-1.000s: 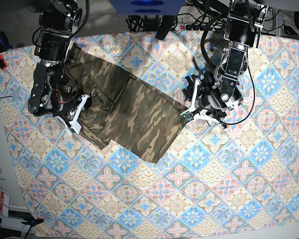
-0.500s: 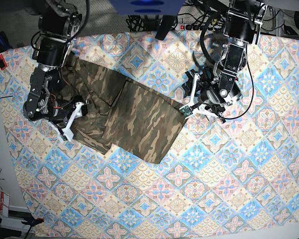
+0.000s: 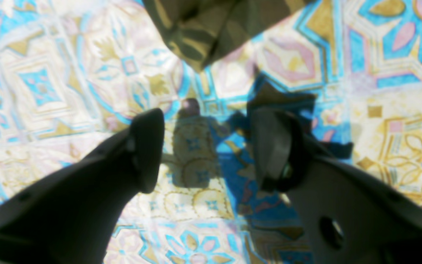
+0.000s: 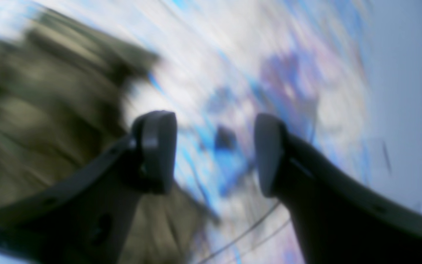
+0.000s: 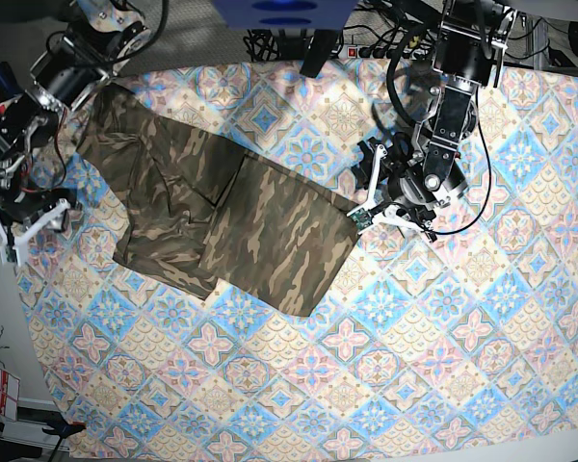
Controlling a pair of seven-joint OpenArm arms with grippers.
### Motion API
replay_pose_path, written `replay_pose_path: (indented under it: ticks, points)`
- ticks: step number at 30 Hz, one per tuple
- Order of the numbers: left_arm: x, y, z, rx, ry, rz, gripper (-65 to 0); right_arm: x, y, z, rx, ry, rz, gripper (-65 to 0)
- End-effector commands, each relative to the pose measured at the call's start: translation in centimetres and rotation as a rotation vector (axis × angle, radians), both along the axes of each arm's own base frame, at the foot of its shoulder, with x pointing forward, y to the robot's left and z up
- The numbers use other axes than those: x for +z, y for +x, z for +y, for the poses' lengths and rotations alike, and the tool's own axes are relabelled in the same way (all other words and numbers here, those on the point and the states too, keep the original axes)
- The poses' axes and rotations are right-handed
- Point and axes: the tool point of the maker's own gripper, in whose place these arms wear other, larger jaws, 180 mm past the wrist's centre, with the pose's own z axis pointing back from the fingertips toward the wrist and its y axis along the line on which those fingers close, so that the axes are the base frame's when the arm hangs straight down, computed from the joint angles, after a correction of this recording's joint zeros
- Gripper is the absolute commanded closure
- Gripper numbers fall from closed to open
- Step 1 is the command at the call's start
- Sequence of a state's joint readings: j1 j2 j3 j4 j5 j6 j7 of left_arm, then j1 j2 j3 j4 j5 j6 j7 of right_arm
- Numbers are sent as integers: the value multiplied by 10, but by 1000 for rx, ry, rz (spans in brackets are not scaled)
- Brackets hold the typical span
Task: Fold the T-shirt properly
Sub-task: 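Grasp the bundle's end with the right gripper and pull it toward the robot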
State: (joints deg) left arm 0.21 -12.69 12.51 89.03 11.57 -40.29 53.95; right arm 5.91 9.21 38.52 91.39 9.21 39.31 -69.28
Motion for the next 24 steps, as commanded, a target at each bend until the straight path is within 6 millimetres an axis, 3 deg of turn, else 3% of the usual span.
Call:
replay_pose_path:
  ticks: [1,3,6,10,13,18,24]
  points:
    - [9,10,0,3,-11,-34,-376,14,7,2,10,4,-64,-336]
    - [9,10,-1,3,-12,-34,-376,5,-20,-5,-10,-15,7,-338]
    - [9,10,-1,2,-12,-33,-377,-12,-47,2,3,14,63,-353]
    - [7,5,-14,-42,-13,-25,-376,-21,-65,12,1,103,47,-452]
    - [5,3,-17,-52,-13,-21,-376,-22,-73,14,-16,158,20,-497]
    - [5,1,-17,-52,-13,-18,-376,-31,-73,19,-34,231,-12,-475]
    - [4,1,-15,-48,-12,-17,-376,-69,-83,28,-98,360,8,-470]
